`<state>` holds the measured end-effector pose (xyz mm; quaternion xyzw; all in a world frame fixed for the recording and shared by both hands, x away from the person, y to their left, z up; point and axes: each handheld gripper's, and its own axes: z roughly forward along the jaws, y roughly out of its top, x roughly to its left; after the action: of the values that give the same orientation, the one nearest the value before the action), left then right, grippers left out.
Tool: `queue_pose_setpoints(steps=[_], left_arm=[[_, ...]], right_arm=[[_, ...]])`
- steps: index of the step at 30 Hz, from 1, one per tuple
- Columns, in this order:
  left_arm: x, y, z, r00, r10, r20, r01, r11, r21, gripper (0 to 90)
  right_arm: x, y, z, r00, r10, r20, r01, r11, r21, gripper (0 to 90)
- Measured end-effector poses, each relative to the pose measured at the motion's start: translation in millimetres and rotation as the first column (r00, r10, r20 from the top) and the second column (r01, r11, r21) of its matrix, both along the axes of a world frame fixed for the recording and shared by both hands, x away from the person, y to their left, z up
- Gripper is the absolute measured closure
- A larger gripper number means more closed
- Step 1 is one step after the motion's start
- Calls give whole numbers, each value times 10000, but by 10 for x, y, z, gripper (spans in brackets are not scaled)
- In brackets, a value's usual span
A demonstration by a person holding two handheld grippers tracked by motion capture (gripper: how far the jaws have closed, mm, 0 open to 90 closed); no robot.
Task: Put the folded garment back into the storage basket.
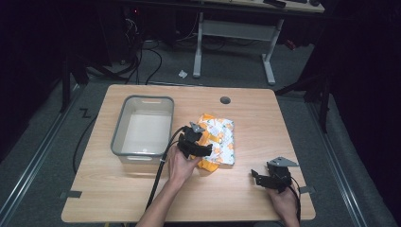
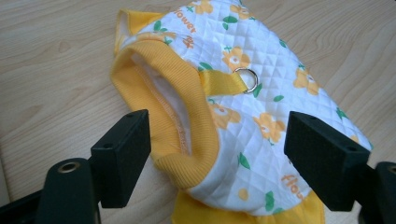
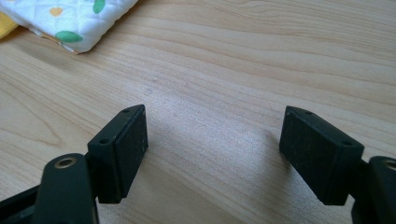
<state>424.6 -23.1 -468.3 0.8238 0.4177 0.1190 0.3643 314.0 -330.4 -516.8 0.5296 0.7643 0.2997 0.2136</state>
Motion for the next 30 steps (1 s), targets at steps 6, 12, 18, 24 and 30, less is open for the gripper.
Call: queue_pose_setpoints(steps=[6,12,18,24,30], left_arm=[[89,-40,-26,9998,140,-119,-141,9998,-101,200],[212,-114,-143,9980,286,-567,-282,9996,68,197],[303,-165,-285,9931,441,-1085,-431,9990,110,197],[342,-189,-379,9887,648,-1349,-614,9977,293,204],[354,-206,-427,9847,868,-1512,-783,9951,610,204]], right_arm=[[2,-1,0,10000,9,11,-9,10000,-4,239],[2,-1,-1,10000,8,10,-8,10000,-3,239],[2,-2,-1,10000,9,15,-9,10000,-4,239],[2,-2,-1,10000,10,17,-10,10000,-5,239],[1,-1,0,10000,9,10,-9,10000,-2,239]])
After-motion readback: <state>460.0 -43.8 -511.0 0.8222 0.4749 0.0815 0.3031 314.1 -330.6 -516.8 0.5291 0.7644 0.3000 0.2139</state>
